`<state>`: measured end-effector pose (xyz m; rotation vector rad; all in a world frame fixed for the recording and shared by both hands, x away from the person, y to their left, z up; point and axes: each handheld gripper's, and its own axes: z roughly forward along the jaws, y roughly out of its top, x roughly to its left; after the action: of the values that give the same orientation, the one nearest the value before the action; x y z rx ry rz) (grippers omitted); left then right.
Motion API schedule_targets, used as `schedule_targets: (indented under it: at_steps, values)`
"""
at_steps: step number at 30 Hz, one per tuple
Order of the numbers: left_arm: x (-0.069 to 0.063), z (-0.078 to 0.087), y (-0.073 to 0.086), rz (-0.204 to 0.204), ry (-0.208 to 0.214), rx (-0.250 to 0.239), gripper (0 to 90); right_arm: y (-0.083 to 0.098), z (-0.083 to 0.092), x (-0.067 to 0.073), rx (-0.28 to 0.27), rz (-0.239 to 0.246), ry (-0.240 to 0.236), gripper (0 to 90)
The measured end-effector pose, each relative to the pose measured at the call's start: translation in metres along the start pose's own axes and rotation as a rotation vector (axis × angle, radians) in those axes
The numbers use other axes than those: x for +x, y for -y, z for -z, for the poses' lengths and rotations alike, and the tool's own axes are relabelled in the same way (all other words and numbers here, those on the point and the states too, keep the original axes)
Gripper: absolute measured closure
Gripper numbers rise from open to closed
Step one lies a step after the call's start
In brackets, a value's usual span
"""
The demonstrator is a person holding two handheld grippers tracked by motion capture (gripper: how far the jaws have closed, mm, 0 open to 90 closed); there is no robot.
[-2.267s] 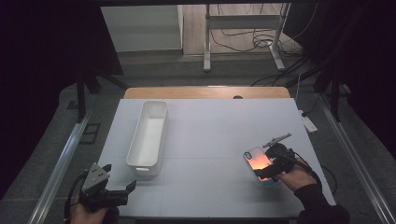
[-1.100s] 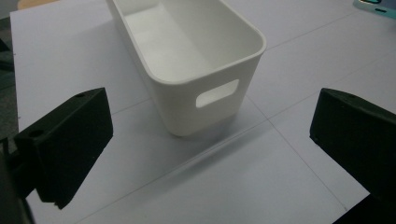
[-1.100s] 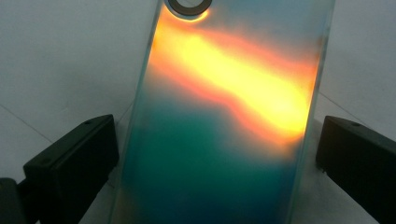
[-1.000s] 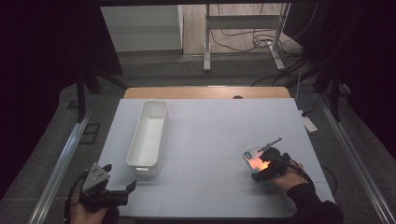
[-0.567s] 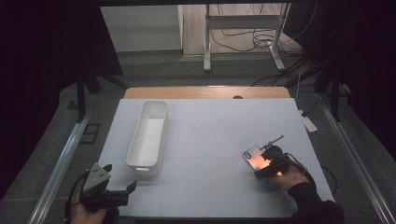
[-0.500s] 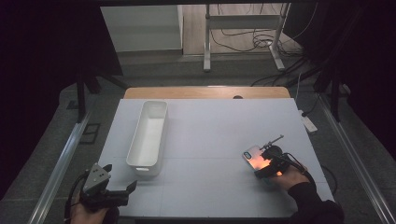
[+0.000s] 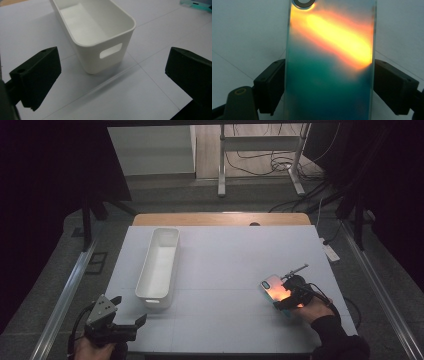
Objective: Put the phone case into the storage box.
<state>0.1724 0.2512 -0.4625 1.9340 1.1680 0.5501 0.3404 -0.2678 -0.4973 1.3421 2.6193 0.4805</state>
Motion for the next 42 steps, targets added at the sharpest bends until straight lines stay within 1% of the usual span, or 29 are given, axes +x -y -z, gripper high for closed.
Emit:
schedule_targets:
  at_steps: [3,5,7,8,9,10,14,16,18,23,25,26,28,32,38,40,41,42]
  values:
    - [-0.001,0.0,0.0,-0.006,0.0,-0.004,0.0,0.0,0.004,-0.001,-0.03,0.0,-0.008,16.9]
    - [-0.001,0.001,-0.001,-0.003,0.014,-0.014,0.0,-0.001,0.007,-0.001,-0.051,0.005,-0.015,16.9]
    - [-0.002,0.001,-0.001,-0.006,0.017,-0.019,0.0,-0.001,0.01,-0.001,-0.072,0.01,-0.02,16.9]
    - [-0.002,0.001,-0.002,-0.01,0.019,-0.026,0.0,-0.001,0.01,-0.001,-0.072,0.01,-0.02,16.9]
    - [-0.003,0.002,-0.003,-0.011,0.021,-0.033,0.0,-0.001,0.013,0.0,-0.091,0.018,-0.026,16.9]
    - [-0.004,0.002,-0.004,-0.01,0.039,-0.045,0.0,-0.001,0.014,0.0,-0.099,0.02,-0.031,16.8]
    - [-0.007,0.004,-0.007,-0.012,0.071,-0.069,0.0,-0.002,0.019,0.001,-0.141,0.035,-0.048,16.9]
    - [-0.008,0.003,-0.008,-0.02,0.079,-0.07,0.0,-0.003,0.022,0.002,-0.16,0.042,-0.057,16.9]
    - [-0.009,0.002,-0.009,-0.021,0.088,-0.069,0.0,-0.003,0.024,0.003,-0.174,0.05,-0.063,16.8]
    - [-0.011,-0.001,-0.012,-0.007,0.13,-0.065,0.0,-0.004,0.028,0.004,-0.206,0.064,-0.08,16.8]
    - [-0.012,-0.002,-0.012,-0.009,0.136,-0.065,0.0,-0.004,0.028,0.005,-0.213,0.066,-0.085,16.8]
    - [-0.012,-0.003,-0.013,-0.013,0.139,-0.068,0.0,-0.005,0.031,0.005,-0.233,0.07,-0.091,16.8]
    - [-0.012,-0.004,-0.014,-0.011,0.146,-0.071,0.0,-0.005,0.031,0.005,-0.241,0.072,-0.094,16.8]
    - [-0.012,-0.01,-0.017,-0.02,0.157,-0.074,0.0,-0.006,0.037,0.006,-0.284,0.084,-0.109,16.8]
    - [-0.014,-0.017,-0.022,-0.03,0.178,-0.077,0.0,-0.009,0.042,0.009,-0.331,0.086,-0.15,16.8]
    - [-0.015,-0.018,-0.023,-0.03,0.182,-0.079,0.0,-0.01,0.044,0.011,-0.35,0.096,-0.163,16.8]
    - [-0.016,-0.021,-0.027,-0.032,0.192,-0.089,0.0,-0.011,0.045,0.012,-0.361,0.099,-0.175,16.8]
    - [-0.016,-0.021,-0.027,-0.032,0.192,-0.089,0.0,-0.013,0.046,0.013,-0.372,0.102,-0.188,16.8]
